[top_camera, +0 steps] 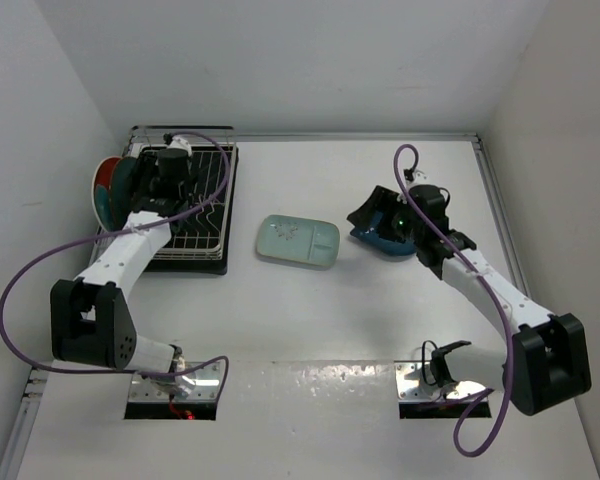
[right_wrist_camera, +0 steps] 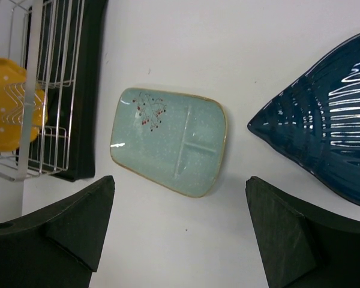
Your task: Load the plates into the dish rack
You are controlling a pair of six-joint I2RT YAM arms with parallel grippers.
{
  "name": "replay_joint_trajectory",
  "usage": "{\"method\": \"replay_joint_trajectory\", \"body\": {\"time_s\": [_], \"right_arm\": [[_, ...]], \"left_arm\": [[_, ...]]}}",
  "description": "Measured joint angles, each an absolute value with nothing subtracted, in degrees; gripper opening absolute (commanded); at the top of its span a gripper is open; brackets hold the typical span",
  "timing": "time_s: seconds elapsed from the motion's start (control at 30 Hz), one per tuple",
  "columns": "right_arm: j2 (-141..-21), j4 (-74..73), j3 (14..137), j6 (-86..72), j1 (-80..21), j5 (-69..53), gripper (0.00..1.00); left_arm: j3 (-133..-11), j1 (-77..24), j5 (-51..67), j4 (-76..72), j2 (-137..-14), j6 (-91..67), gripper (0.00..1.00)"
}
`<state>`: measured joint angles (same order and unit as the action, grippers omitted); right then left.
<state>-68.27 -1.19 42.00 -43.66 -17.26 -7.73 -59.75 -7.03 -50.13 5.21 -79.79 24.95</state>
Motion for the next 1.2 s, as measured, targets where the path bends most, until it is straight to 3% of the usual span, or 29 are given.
{"method": "replay_joint_trajectory", "body": {"time_s": [0.17, 0.47, 0.67, 0.77, 0.87, 0.9, 1.0, 1.2], "right_arm": [[-74.28, -6.13, 45.50, -42.30, -17.89, -9.61, 0.89], [-94.59, -11.05, 54.85, -40.80, -22.59, -12.62, 0.85], [-109.49, -12.80, 63.75, -40.93, -24.75, -12.27, 0.83], [-111.85, -12.99, 67.46, -41.23, -25.10, -12.05, 0.73], [-113.58, -12.16, 68.14, -41.80, -25.21, -12.29, 0.49], [-114.13, -11.64, 68.16, -42.04, -25.17, -12.80, 0.32], [-115.00, -9.72, 67.57, -43.27, -24.88, -14.87, 0.00], [-110.76, -2.90, 59.61, -42.96, -23.81, -18.57, 0.00]], "left_arm": [[-65.04, -7.03, -49.45, 10.50, -80.40, 23.86, 0.83], [-76.16, -7.60, -47.22, 19.20, -80.34, 21.23, 0.91], [-80.05, -8.80, -37.50, 30.83, -79.00, 18.76, 0.94], [-80.49, -9.91, -29.58, 36.42, -77.93, 18.50, 0.99], [-80.51, -10.70, -20.47, 41.76, -77.32, 18.55, 0.99], [-80.51, -10.85, -17.56, 43.22, -77.28, 18.55, 0.99], [-80.51, -10.98, -11.16, 45.93, -77.25, 18.55, 1.00], [-80.51, -14.55, -1.63, 48.05, -77.93, 19.07, 1.00]]}}
